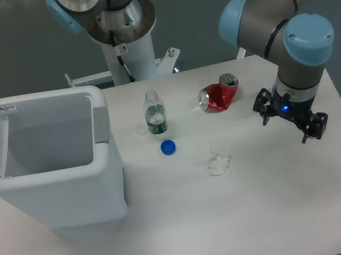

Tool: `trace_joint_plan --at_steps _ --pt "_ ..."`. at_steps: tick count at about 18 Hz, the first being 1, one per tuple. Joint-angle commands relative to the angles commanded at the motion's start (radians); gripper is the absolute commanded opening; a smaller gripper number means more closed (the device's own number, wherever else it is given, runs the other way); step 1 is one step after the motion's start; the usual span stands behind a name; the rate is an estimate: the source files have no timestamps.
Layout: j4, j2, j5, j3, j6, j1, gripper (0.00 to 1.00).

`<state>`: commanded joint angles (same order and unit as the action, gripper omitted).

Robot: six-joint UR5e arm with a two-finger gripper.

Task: Close the trash can
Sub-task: 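Raise the gripper up and away from the red can area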

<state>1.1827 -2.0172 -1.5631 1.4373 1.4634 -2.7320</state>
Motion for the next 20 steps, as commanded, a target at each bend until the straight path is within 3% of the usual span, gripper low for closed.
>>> trace_joint_plan --at_steps 11,14,20 --pt "0.008 0.034 0.018 0.026 -0.008 0.000 1.00" --pt "-0.009 0.072 -0.006 0.077 -0.006 0.011 1.00" --pt "0.009 0.146 -0.012 0.126 -0.041 0.012 1.00"
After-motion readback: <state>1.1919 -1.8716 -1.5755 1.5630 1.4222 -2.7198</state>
